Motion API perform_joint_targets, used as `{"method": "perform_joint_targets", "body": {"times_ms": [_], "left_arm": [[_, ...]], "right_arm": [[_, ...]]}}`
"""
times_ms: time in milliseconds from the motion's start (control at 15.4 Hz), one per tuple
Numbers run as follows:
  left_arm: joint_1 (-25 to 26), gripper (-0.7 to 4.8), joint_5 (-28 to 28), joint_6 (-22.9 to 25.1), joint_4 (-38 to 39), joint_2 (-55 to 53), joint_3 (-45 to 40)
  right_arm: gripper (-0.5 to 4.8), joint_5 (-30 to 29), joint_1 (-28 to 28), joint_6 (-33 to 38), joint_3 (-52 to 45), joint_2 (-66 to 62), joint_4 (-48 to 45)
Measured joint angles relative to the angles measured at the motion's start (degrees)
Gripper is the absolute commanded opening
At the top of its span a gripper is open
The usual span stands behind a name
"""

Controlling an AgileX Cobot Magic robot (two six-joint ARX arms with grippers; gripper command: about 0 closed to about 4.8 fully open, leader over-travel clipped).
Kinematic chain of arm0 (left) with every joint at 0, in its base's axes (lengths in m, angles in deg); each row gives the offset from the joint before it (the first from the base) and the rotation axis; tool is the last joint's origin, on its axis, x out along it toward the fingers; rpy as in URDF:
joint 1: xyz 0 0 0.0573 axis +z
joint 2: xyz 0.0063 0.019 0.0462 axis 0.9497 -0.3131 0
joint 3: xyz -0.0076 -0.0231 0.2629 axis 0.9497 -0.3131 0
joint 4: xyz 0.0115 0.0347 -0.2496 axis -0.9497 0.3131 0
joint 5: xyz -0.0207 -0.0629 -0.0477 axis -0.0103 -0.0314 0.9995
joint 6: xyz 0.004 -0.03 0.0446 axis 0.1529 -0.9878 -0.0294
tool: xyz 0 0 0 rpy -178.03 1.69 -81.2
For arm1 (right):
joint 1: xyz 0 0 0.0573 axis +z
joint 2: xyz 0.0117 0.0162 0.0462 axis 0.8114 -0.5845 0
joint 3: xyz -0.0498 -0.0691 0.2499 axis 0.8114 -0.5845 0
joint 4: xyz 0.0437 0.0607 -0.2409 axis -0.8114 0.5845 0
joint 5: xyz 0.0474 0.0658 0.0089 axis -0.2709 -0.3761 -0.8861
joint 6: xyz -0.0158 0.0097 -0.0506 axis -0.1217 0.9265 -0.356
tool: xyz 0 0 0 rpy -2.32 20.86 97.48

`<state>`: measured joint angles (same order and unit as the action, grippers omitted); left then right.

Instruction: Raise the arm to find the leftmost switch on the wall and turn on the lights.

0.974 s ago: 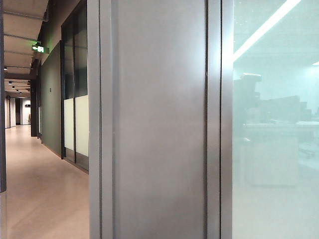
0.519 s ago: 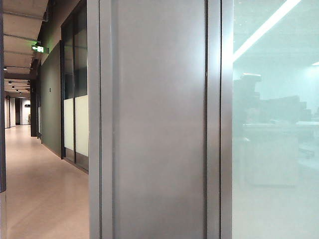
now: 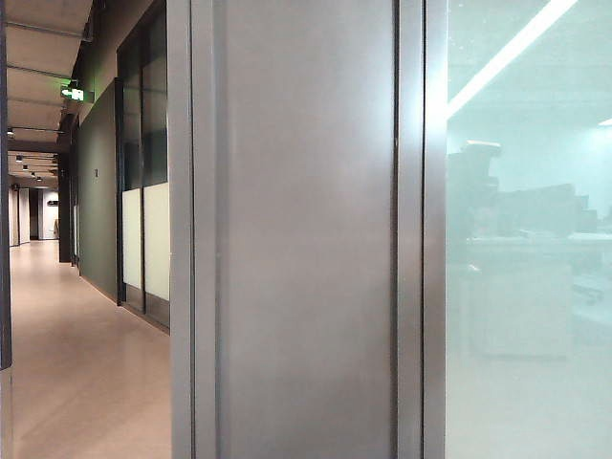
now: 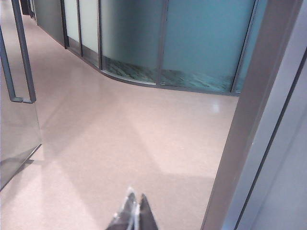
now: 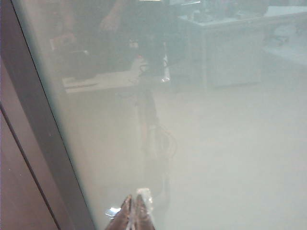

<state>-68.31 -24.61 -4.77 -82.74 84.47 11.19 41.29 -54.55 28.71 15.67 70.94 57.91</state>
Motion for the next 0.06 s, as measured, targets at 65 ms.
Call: {"method": "perform_joint_targets", "body": {"times_ms": [65], "left_arm": [[0.0,-0.05,0.0,0.0,0.0,0.0,0.0]], "right_arm": [[-0.01,0.0,0.0,0.0,0.0,0.0,0.0]]}}
